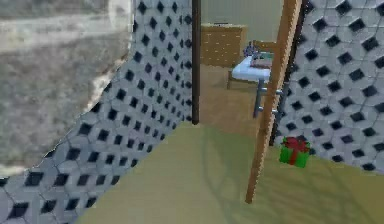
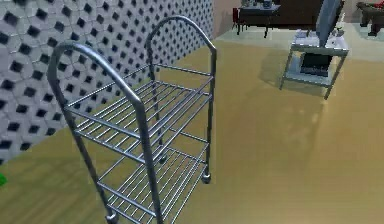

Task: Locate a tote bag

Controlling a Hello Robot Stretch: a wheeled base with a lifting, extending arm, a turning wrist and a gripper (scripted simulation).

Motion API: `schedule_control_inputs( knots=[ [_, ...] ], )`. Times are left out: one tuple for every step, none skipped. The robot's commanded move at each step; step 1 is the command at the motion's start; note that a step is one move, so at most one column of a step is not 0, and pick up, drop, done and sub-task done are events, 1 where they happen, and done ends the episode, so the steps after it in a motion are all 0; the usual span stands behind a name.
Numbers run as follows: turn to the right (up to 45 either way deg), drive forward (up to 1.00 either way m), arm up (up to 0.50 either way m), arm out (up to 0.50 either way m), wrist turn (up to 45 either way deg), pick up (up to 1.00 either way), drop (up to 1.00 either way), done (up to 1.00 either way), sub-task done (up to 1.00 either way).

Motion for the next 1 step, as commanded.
schedule_control_inputs(
  knots=[
    [0.0,1.00,0.00,0.00,0.0,0.00,0.00,0.00,0.00]
  ],
)
